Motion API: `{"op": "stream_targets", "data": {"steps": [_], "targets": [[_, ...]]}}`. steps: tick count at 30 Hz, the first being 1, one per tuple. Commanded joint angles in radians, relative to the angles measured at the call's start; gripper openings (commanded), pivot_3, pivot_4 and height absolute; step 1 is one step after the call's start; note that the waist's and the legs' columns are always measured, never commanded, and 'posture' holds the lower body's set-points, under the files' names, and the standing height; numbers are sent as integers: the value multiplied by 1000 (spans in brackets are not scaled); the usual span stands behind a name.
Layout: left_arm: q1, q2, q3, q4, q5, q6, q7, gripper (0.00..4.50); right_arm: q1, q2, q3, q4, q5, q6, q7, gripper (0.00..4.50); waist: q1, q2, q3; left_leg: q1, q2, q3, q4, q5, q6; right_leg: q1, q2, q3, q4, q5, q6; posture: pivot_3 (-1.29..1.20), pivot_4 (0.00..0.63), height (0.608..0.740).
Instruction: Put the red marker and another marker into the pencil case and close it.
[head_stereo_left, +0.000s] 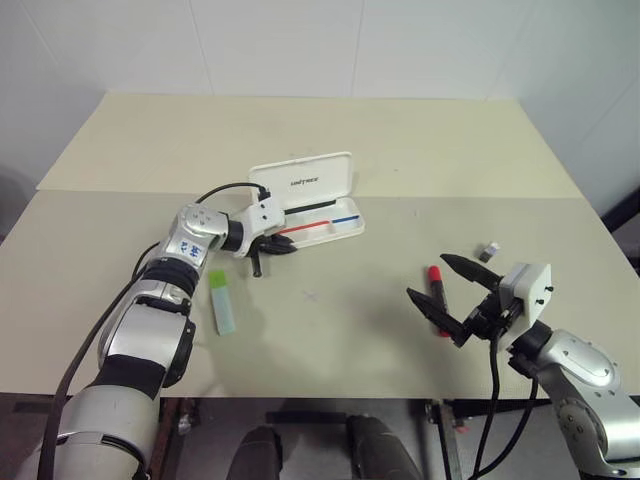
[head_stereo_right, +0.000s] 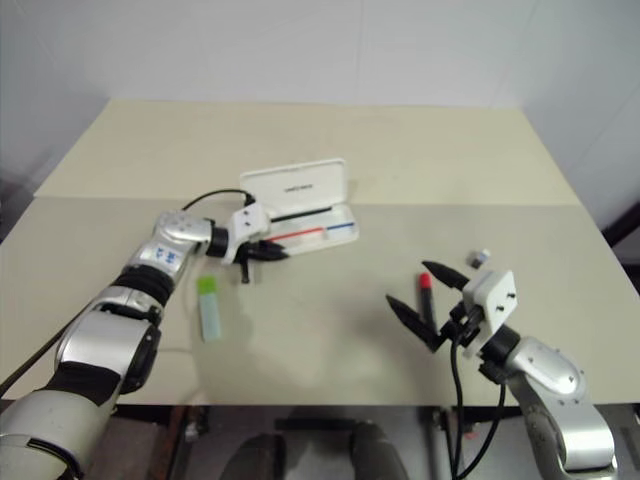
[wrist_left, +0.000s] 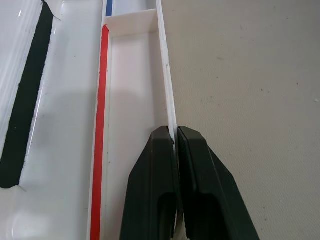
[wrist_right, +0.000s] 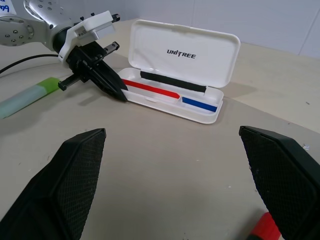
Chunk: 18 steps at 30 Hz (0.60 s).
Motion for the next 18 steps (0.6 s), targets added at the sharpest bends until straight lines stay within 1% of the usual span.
{"op": "stream_targets", "data": {"steps": [1, 4, 9, 13, 15, 18], "targets": [[38, 32, 2, -20, 14, -14, -1, 48, -7, -18, -49, -15, 34, -18, 23, 4500, -2, 0, 0, 0, 0, 0, 0, 0, 0, 0, 0, 0, 0, 0, 0, 0, 150, 740], [57, 45, 22, -71, -5, -30, -6, 48, -7, -28, -65, -20, 51, -15, 39, 4500, -3, 0, 0, 0, 0, 0, -1, 0, 0, 0, 0, 0, 0, 0, 0, 0, 150, 740], [120, 78, 79, -225, -75, -34, -28, 48, -13, -46, -74, -6, 55, -12, 56, 4500, -5, 0, 0, -2, 1, 0, -3, 0, 0, -3, 0, 0, 0, 0, 0, 0, 150, 740], [207, 97, 106, -412, -127, -10, -46, 48, -34, -61, -76, 3, 60, -5, 67, 4500, 3, 0, 1, -4, 1, 0, -4, -1, -1, -5, -1, 0, 0, -1, 0, 0, 150, 740], [244, 106, 105, -498, -128, 33, -36, 48, -43, -67, -79, 11, 60, -6, 74, 4500, 7, 0, 1, -5, 1, 0, -3, -1, -2, -5, -1, 0, 0, -1, 0, 0, 150, 740], [319, 128, 104, -683, -146, 99, -41, 48, -41, -73, -83, 10, 60, -5, 80, 4500, 13, 0, 1, -6, 0, -1, -1, -2, -3, -4, -2, -1, -1, -1, 0, 0, 150, 740]]}}
